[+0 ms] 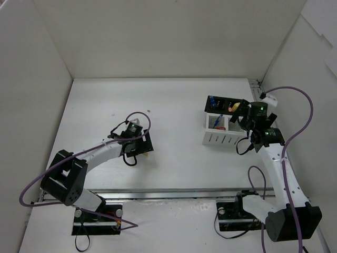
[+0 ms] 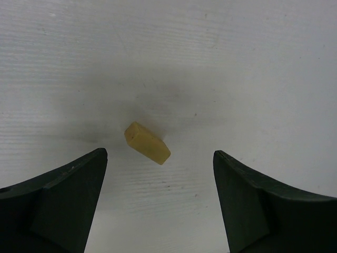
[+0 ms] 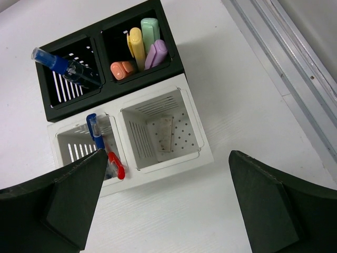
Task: Sort the stationery into containers
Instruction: Pick up the stationery from the center of the board.
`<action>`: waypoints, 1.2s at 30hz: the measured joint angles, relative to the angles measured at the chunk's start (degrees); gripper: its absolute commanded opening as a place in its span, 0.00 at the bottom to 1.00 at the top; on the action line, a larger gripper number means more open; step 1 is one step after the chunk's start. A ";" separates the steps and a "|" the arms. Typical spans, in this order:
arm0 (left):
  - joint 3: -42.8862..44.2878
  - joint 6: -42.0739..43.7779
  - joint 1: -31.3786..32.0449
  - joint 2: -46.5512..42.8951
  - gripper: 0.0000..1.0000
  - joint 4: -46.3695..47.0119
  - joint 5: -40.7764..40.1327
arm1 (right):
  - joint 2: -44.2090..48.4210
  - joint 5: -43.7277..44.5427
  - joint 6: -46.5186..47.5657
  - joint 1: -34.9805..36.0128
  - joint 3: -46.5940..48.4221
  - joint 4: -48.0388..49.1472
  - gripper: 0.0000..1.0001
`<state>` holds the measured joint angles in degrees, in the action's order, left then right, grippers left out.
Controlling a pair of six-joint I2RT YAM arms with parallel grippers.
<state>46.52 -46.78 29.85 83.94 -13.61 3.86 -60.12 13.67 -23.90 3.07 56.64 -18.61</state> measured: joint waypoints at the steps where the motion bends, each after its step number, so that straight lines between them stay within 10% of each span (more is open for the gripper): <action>1: 0.22 0.11 0.46 0.81 0.73 -0.04 0.07 | -0.02 0.00 0.00 0.00 0.00 0.02 0.98; 10: 2.38 -0.42 0.81 5.57 0.50 -0.94 -0.44 | -0.04 0.02 0.04 0.00 0.00 0.00 0.98; 19: 4.76 -0.35 2.29 8.09 0.03 -2.89 -1.95 | -0.04 0.07 0.17 0.00 0.00 0.00 0.98; 26: 6.78 2.73 3.45 8.07 0.00 -3.15 -2.03 | 0.13 -3.39 3.26 1.18 -0.33 0.87 0.98; 36: 5.55 26.01 3.50 -2.60 0.00 11.56 24.94 | -1.97 -45.07 16.22 9.18 -3.69 11.34 0.98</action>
<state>52.07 -20.78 33.34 81.34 -2.04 28.80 -62.08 -31.40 -7.68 12.25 52.95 -7.27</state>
